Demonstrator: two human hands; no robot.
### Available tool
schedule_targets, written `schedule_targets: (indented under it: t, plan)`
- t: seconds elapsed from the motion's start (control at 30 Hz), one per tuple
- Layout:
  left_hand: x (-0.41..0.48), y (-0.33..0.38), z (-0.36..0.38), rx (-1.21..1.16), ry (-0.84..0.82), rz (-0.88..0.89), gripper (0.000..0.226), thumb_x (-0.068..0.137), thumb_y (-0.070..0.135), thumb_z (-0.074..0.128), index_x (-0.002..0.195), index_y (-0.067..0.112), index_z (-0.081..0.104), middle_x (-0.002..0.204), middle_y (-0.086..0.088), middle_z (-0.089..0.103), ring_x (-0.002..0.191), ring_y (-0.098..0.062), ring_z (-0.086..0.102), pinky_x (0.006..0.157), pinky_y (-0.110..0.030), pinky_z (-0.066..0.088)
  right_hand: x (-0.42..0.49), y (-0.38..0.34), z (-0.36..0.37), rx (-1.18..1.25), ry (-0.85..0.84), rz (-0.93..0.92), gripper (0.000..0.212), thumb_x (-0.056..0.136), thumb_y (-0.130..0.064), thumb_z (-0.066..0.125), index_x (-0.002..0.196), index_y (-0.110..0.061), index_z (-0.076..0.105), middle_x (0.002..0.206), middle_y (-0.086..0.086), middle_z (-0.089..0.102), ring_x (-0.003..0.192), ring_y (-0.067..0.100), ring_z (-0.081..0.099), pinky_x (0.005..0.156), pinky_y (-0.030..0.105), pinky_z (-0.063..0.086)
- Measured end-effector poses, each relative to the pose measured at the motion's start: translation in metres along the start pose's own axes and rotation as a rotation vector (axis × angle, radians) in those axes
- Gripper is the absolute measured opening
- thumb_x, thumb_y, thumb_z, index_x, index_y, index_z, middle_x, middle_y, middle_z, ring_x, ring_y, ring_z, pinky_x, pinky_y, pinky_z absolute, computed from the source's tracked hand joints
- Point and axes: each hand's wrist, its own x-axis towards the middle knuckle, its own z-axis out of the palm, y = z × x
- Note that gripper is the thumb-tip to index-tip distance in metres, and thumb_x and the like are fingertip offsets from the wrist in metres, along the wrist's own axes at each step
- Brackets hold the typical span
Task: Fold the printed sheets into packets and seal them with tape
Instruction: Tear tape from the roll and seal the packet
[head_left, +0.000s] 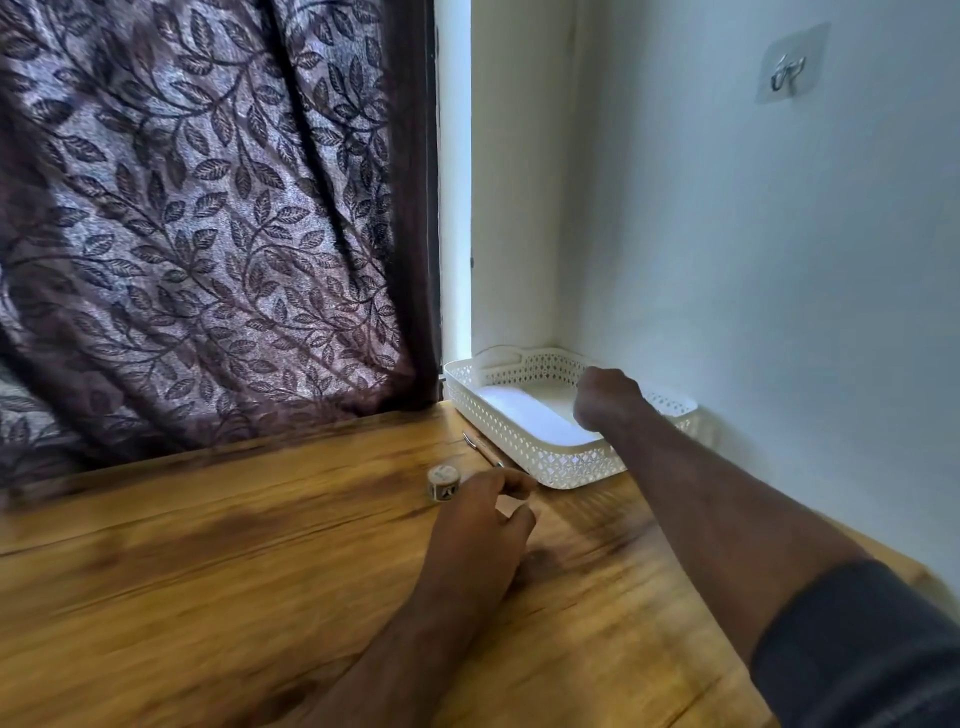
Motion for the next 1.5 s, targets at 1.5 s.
schedule_targets:
  t: [1.5]
  plan:
    - [0.027,-0.037,-0.063,0.146,0.342,-0.204,0.031,0.086,0.032,0.073,0.113,0.016,0.069,0.099,0.008,0.068,0.080,-0.007,0.059,0.062,-0.020,0.042,-0.109,-0.054,0.074,0.072,0.098,-0.519,0.010,0.086,-0.004,0.054,0.086,-0.002,0.064,0.094,0.012,0.061,0.081,0.029,0.062,0.063,0.031,0.044]
